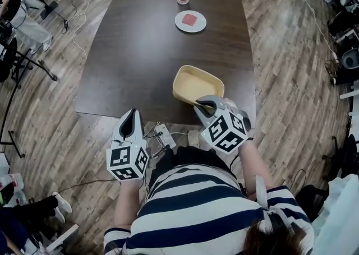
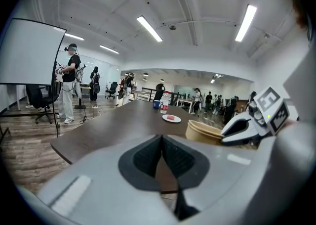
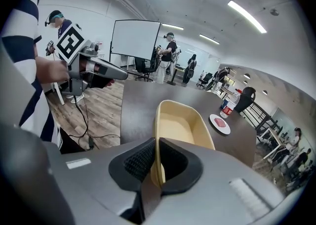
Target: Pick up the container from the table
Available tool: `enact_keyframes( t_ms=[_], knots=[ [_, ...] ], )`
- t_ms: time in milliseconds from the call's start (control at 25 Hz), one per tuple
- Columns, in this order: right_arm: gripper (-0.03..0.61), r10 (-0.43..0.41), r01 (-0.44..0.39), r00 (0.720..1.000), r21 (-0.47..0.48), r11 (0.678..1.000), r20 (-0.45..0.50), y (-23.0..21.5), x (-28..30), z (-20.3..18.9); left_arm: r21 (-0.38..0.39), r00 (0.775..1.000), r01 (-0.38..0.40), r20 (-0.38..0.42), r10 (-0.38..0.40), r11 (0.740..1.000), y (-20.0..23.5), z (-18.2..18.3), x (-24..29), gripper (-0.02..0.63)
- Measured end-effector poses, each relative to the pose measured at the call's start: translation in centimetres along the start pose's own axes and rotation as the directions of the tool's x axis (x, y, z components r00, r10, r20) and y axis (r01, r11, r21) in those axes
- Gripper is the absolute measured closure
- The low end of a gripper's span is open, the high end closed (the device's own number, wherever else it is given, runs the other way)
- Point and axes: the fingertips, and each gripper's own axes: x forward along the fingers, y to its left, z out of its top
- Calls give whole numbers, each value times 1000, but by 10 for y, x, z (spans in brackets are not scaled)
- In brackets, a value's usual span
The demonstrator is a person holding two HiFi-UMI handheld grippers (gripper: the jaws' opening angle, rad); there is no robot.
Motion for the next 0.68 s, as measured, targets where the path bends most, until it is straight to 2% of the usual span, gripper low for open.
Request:
enact_keyframes(
  t_ms=[680],
  knots=[
    [554,-2,2,1000,-17,1000,-15,0,-4,-4,-15,1000,-13,7,13,1000,1,1,-4,614]
  ],
)
